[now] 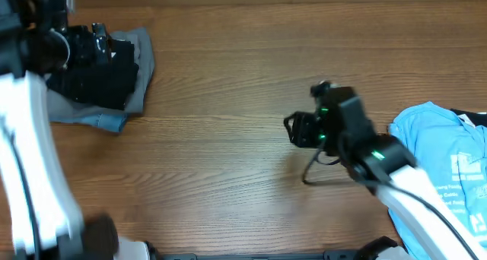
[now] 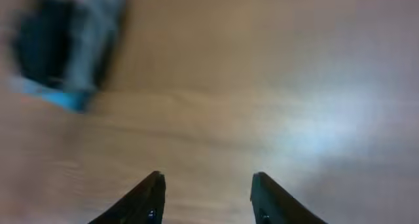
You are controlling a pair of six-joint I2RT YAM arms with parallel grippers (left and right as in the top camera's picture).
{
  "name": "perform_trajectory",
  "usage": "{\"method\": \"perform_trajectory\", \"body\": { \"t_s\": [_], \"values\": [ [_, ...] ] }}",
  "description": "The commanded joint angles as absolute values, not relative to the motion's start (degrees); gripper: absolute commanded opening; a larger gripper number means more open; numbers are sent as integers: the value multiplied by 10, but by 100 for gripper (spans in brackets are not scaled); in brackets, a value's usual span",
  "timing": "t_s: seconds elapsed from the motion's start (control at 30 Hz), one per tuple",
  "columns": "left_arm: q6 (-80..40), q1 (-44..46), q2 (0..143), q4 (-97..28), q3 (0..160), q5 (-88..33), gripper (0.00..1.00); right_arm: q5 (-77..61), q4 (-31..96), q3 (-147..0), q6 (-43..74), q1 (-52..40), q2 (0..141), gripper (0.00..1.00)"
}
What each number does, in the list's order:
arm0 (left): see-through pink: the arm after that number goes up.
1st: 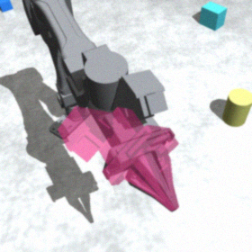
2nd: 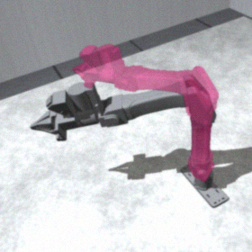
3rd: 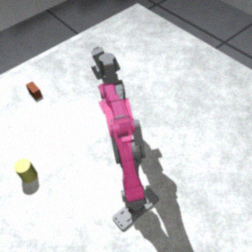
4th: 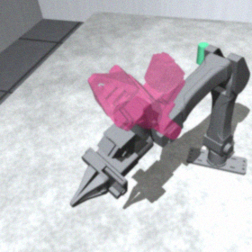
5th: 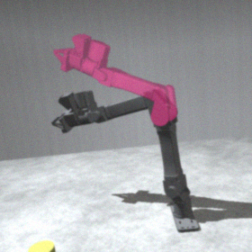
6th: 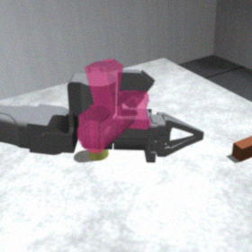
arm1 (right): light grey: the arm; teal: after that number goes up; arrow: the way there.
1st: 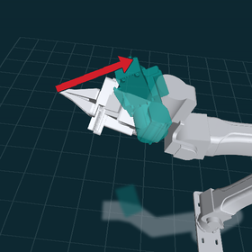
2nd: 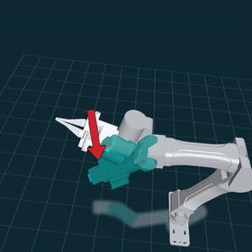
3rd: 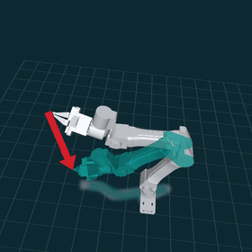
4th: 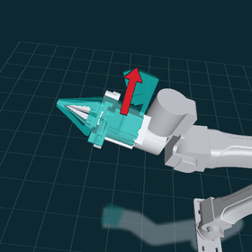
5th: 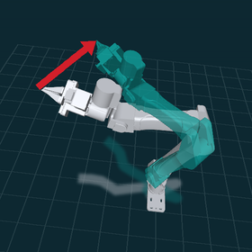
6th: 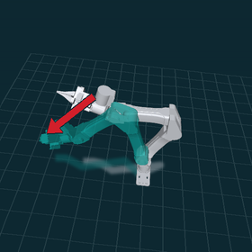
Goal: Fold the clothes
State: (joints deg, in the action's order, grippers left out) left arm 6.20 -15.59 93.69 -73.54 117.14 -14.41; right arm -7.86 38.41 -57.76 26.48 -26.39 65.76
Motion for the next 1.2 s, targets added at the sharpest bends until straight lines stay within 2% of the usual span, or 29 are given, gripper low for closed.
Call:
{"method": "perform_trajectory", "body": {
  "t_s": [0.0, 0.03, 0.1, 0.27, 0.7, 0.87, 0.97, 1.07, 1.17],
  "values": [
    [52, -145, 863, -813, 1176, -151, 100, -69, 383, -624, 190, -266, 565, 63],
    [45, -145, 849, -839, 1176, -151, 100, -69, 382, -627, 190, -266, 543, 79],
    [45, -145, 828, -884, 1176, -150, 100, -69, 382, -628, 190, -266, 510, 100],
    [51, -145, 769, -954, 1174, -149, 100, -69, 394, -628, 190, -266, 435, 100],
    [45, -145, 746, -945, 1174, -148, 100, -77, 458, -627, 193, -266, 426, 100],
    [45, -145, 749, -945, 1174, -148, 100, -77, 534, -627, 193, -266, 426, 100],
    [45, -145, 749, -945, 1174, -148, 100, -27, 545, -625, 192, -265, 420, 100],
    [45, -145, 749, -945, 1174, -148, 100, 53, 503, -609, 192, -227, 386, 100],
    [45, -145, 749, -945, 1174, -148, 100, 76, 452, -568, 193, -155, 329, 100]
  ]
}}
